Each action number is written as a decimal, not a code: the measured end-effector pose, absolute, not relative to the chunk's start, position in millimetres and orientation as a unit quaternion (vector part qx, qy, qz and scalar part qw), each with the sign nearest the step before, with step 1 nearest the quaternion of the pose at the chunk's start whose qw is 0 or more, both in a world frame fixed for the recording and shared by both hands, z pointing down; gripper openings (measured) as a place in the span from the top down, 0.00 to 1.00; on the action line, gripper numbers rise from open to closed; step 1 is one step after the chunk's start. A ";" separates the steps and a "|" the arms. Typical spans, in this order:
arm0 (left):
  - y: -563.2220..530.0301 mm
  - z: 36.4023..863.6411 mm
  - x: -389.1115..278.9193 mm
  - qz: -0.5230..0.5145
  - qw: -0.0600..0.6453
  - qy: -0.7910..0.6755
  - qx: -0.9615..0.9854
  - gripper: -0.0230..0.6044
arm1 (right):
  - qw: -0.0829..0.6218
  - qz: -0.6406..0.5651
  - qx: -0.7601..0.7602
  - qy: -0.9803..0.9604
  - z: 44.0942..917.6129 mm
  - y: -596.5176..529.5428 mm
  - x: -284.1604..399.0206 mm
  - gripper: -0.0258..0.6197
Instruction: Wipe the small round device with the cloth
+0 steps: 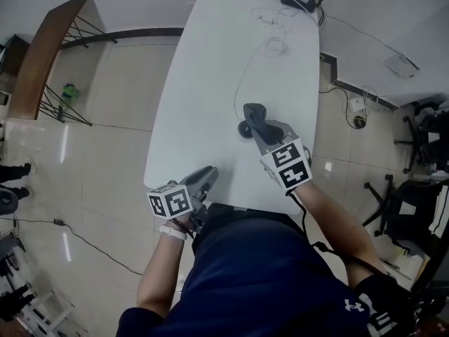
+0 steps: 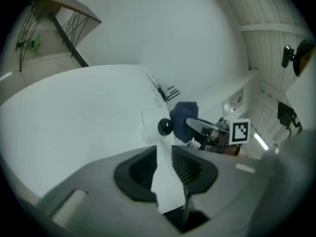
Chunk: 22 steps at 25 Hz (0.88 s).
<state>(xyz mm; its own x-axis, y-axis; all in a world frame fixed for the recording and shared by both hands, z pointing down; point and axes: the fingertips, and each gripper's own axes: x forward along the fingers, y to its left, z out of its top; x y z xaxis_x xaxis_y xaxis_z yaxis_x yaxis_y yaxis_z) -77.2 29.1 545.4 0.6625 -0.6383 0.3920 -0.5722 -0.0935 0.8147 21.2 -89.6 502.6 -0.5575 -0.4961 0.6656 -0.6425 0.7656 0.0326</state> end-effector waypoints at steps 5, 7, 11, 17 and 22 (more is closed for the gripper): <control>21.0 543.8 -95.7 -0.048 0.525 -0.434 0.730 0.82 | 0.400 0.063 0.225 -0.886 521.8 -48.3 -34.9 0.85; 13.9 541.8 -116.8 -0.059 0.513 -0.470 0.716 0.85 | 0.394 0.134 0.214 -0.884 545.5 -35.5 -44.4 0.85; 10.8 541.4 -147.2 -0.085 0.511 -0.501 0.693 0.86 | 0.345 0.246 0.252 -0.870 561.5 -37.8 -49.1 0.85; 13.0 554.5 -149.4 -0.079 0.529 -0.489 0.689 0.86 | 0.203 0.374 0.309 -0.850 525.1 -72.1 -16.0 0.85; 3.5 560.7 -135.2 -0.072 0.541 -0.471 0.693 0.86 | -0.017 0.543 0.275 -0.793 511.3 -100.0 44.3 0.85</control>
<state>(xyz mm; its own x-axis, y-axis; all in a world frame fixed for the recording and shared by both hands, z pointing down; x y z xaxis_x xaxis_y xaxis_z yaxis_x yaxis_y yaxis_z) -135.2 3.5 560.7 0.5466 -0.7303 0.4098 -0.5746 0.0289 0.8179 44.3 -100.0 511.3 -0.8478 -0.4557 0.2711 -0.4179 0.2594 -0.8707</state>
